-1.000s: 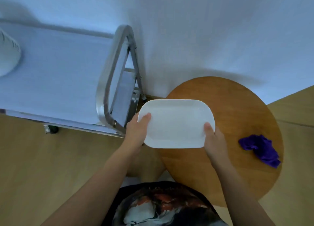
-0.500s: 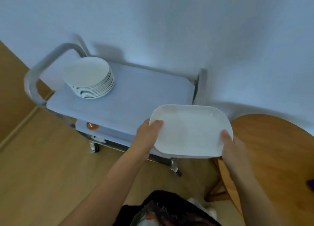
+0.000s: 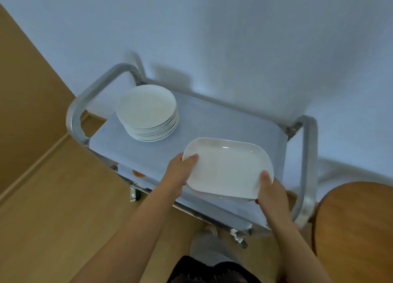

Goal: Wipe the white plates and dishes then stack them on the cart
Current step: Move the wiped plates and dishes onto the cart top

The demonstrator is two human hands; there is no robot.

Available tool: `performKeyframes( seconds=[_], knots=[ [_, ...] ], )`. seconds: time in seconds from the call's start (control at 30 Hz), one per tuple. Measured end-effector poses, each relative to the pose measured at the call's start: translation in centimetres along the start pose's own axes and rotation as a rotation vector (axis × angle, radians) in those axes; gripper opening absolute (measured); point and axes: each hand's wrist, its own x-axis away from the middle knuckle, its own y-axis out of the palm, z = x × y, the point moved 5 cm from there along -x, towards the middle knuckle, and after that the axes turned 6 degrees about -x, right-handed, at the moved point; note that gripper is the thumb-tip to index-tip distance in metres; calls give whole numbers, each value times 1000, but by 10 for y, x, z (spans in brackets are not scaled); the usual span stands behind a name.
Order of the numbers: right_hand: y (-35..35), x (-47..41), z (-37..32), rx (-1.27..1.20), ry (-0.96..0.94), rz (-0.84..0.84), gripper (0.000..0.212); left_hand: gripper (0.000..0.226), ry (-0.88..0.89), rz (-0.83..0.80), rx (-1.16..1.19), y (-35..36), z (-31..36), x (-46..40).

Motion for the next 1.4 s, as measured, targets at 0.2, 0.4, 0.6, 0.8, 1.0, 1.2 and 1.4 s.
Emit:
performKeyframes(
  seconds=[0.2, 0.4, 0.6, 0.8, 1.0, 1.2, 1.4],
  knots=[
    [51, -43, 2, -32, 62, -23, 36, 19, -8, 19, -74, -8, 10, -70],
    [80, -82, -1, -6, 114, 26, 47, 21, -26, -8, -138, -6, 14, -127],
    [102, -107, -2, 0, 175, 100, 33, 9, 8, -53, -235, -2, 22, -177],
    [112, -111, 1, -48, 251, 182, 26, 9, 77, -118, -288, 2, 19, -201],
    [113, -111, 2, -41, 285, 216, 34, 17, 89, -85, -407, 4, 16, -206],
    [104, -107, -2, 24, 332, 145, 39, 76, 298, -120, -983, 14, 44, -196],
    [65, -83, -17, 282, 232, 197, 42, 73, 677, -269, -1318, 53, 74, -162]
  ],
)
